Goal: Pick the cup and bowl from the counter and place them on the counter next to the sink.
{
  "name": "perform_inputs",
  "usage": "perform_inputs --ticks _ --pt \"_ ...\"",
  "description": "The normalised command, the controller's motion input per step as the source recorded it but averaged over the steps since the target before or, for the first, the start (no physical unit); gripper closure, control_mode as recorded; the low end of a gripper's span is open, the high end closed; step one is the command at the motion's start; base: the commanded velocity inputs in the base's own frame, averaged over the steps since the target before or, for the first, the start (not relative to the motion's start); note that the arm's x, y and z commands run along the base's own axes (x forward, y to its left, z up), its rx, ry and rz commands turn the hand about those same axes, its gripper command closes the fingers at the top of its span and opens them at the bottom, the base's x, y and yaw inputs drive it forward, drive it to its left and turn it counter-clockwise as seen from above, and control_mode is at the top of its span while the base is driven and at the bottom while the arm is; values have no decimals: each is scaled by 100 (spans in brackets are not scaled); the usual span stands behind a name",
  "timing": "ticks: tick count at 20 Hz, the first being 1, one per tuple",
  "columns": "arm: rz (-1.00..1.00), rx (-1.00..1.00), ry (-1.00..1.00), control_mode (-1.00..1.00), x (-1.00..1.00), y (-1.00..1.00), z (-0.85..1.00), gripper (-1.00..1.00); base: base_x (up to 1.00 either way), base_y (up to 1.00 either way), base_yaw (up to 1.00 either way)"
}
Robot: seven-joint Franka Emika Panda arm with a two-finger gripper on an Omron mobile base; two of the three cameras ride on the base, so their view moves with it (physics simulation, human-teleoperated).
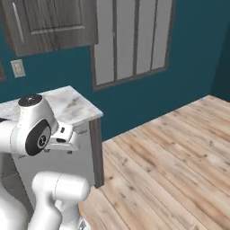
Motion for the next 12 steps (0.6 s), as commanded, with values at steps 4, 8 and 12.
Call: perform_inputs --ticks 4,8,12 --pt "0 0 0 100 0 0 0 -100 6 -60 -75" --pt "0 0 0 100 0 0 0 -100 21 -81 -68" --pt "0 0 0 100 0 0 0 -100 14 -77 -67"
